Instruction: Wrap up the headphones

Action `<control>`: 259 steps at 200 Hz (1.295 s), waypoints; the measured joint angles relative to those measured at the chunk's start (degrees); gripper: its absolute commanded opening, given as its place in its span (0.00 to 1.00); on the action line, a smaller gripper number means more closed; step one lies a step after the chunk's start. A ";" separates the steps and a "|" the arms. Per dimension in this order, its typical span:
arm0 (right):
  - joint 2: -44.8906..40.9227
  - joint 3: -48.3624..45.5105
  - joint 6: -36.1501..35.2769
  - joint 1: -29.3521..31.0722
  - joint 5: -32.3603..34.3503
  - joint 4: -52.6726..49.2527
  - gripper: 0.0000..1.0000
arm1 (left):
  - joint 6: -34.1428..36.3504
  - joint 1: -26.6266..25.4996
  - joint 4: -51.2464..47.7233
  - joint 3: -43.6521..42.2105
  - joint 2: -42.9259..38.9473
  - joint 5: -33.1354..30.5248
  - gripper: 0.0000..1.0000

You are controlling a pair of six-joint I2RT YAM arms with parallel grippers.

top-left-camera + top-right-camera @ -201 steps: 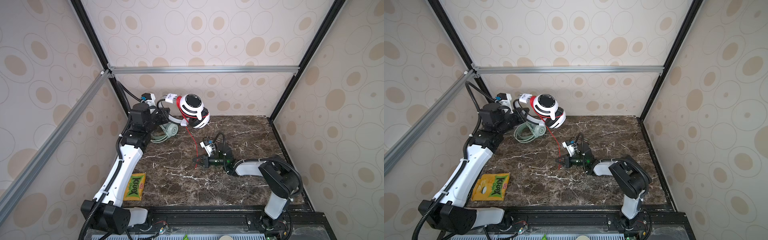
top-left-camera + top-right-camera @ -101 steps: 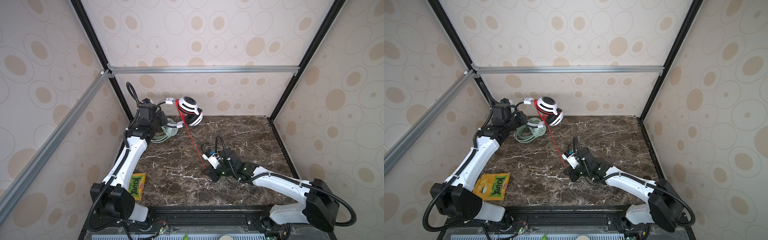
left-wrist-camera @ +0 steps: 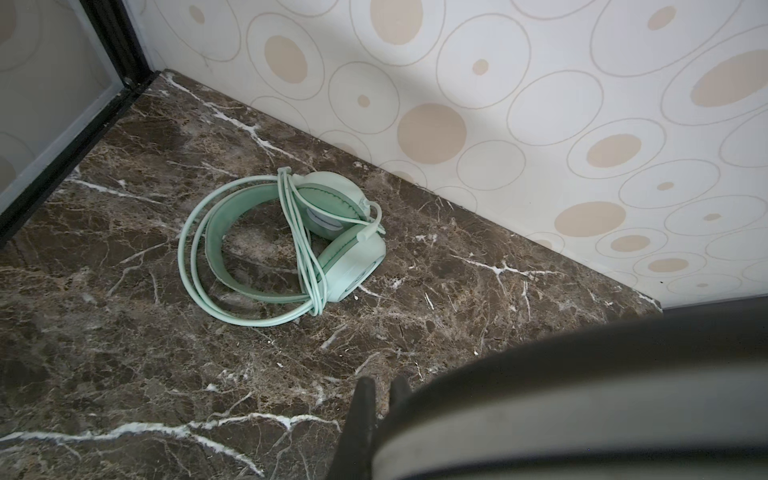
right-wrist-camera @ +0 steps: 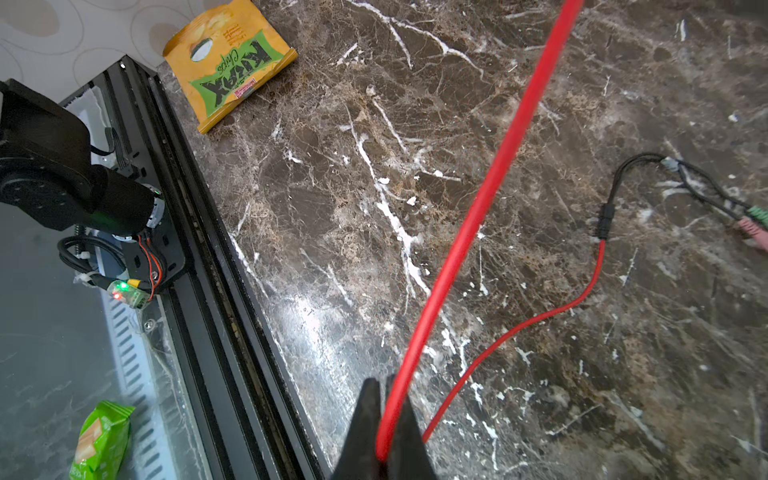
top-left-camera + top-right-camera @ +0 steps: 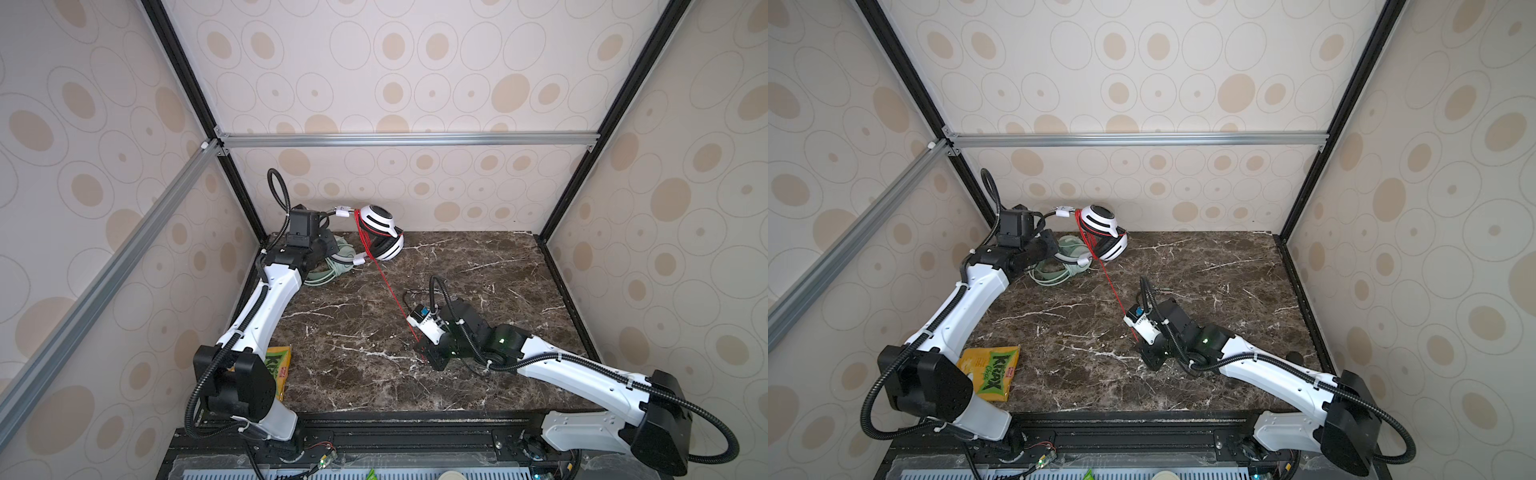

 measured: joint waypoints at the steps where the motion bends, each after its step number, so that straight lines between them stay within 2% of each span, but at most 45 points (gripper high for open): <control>1: 0.00 0.20 -0.09 0.02 0.07 -0.17 0.00 | 0.00 -0.02 -0.02 0.02 0.04 -0.02 0.00; 36: 0.00 4.22 -1.62 0.42 1.92 -3.48 0.00 | 0.00 -1.81 -0.33 0.96 1.05 -1.79 0.00; 67: -0.28 6.73 -3.54 0.85 4.63 -6.75 0.00 | 0.39 -5.44 -1.64 3.28 3.06 -5.29 0.00; 153: -2.16 18.45 -12.15 1.01 20.65 -16.57 0.01 | 3.93 -11.82 -6.10 7.15 5.86 -12.50 0.00; 176: -0.04 23.67 -14.43 1.01 24.87 -18.49 0.02 | 5.62 -13.70 -6.80 8.66 6.43 -13.77 0.00; 208: 4.79 30.88 -18.08 0.79 30.34 -19.80 0.09 | 7.39 -15.45 -7.19 9.25 6.64 -13.42 0.00; 259: 14.01 43.04 -22.18 -4.42 31.39 -20.17 0.09 | 9.09 -16.59 -6.73 9.25 6.43 -11.61 0.00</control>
